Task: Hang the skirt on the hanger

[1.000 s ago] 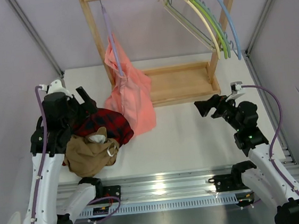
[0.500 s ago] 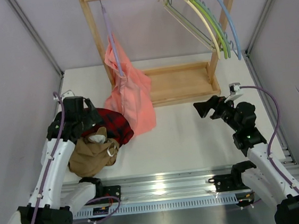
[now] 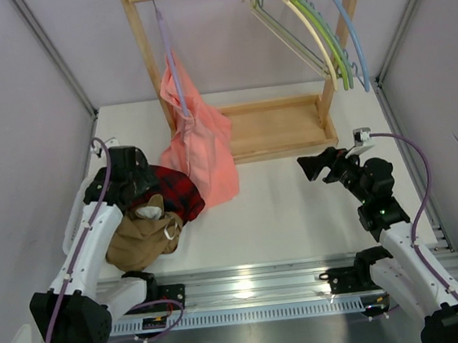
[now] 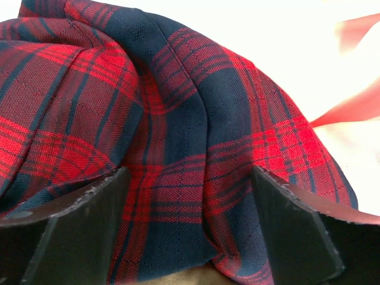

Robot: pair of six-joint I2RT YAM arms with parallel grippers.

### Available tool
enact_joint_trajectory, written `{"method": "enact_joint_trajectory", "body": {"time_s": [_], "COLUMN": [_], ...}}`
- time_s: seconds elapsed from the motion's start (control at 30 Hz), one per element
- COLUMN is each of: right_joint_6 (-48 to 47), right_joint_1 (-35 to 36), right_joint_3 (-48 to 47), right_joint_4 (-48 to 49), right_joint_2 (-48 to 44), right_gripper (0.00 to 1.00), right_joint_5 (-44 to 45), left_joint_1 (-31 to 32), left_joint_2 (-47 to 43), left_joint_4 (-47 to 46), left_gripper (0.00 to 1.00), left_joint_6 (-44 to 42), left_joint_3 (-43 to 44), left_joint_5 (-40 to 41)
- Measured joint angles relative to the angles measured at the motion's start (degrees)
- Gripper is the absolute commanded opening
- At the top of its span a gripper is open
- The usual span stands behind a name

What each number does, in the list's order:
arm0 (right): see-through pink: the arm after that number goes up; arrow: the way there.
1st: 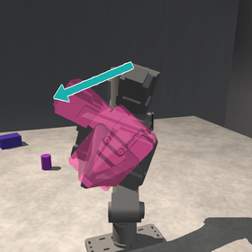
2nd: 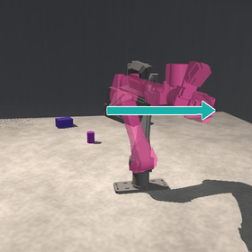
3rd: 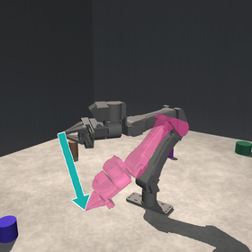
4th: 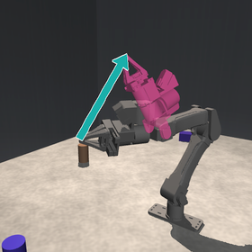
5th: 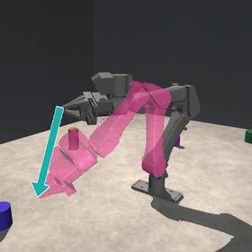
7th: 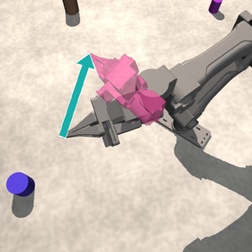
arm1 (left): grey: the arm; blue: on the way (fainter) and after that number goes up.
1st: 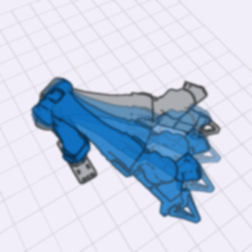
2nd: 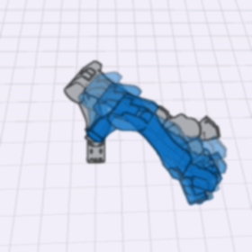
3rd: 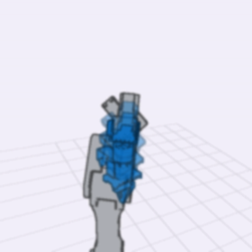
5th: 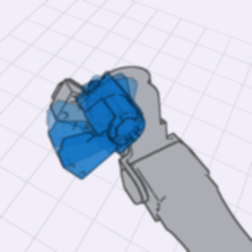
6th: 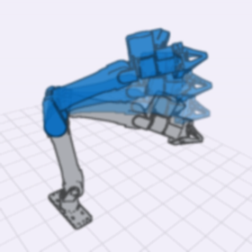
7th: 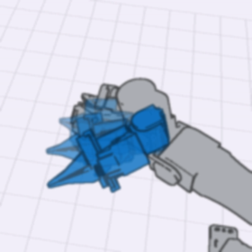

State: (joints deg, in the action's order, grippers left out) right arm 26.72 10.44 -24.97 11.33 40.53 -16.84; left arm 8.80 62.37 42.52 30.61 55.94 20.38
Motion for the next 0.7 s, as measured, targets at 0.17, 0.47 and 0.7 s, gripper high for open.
{"method": "enact_joint_trajectory", "body": {"time_s": [0.17,0.47,0.7], "right_joint_6": [0.02,0.24,0.72], "right_joint_1": [0.00,0.02,0.11], "right_joint_3": [0.00,-0.24,-2.34], "right_joint_4": [-0.13,-3.48,-6.86], "right_joint_2": [0.02,-1.40,-4.48], "right_gripper": [0.99,0.99,0.99], "right_joint_5": [0.00,0.94,3.17], "left_joint_1": [0.00,0.00,-0.04], "left_joint_2": [-0.98,-5.55,-10.36], "left_joint_4": [-1.90,-3.74,-2.05], "left_gripper": [0.41,0.00,0.00], "left_joint_6": [-0.04,-2.23,-6.21], "left_joint_3": [-0.98,-1.29,7.26], "left_joint_5": [-0.28,-1.18,-2.78]}}
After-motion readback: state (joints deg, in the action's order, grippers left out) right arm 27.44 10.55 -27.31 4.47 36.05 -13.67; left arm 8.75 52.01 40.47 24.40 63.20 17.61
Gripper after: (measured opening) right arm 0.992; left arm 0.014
